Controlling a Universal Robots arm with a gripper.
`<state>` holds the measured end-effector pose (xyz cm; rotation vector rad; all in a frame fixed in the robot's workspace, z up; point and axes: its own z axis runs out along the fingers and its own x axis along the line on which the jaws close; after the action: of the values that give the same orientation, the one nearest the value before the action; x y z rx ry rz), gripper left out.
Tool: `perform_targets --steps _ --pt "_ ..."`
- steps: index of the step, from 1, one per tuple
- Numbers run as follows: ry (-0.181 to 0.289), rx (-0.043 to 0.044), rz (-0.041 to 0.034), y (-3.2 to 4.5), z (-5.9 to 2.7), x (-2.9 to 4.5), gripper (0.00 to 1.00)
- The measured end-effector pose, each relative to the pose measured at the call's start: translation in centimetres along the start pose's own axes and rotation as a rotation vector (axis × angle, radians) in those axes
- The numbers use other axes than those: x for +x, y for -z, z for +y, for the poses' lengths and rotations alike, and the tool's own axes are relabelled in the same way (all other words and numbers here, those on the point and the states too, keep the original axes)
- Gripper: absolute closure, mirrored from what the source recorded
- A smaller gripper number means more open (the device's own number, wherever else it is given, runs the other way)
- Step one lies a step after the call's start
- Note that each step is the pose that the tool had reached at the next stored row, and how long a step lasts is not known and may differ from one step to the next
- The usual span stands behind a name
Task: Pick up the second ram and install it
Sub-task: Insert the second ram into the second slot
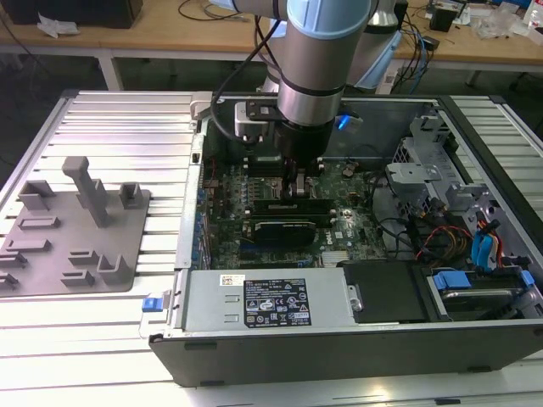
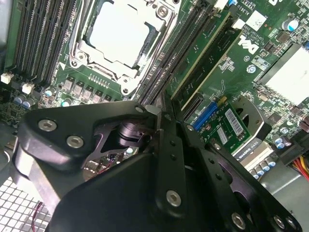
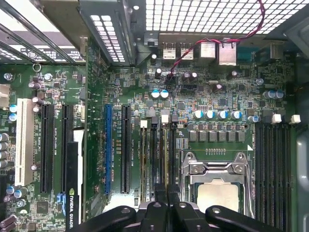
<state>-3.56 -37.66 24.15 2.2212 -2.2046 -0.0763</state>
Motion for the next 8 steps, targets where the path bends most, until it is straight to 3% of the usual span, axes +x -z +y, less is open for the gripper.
perform_targets --steps 8 --pt "0.0 0.0 0.0 -0.08 0.04 0.0 0.91"
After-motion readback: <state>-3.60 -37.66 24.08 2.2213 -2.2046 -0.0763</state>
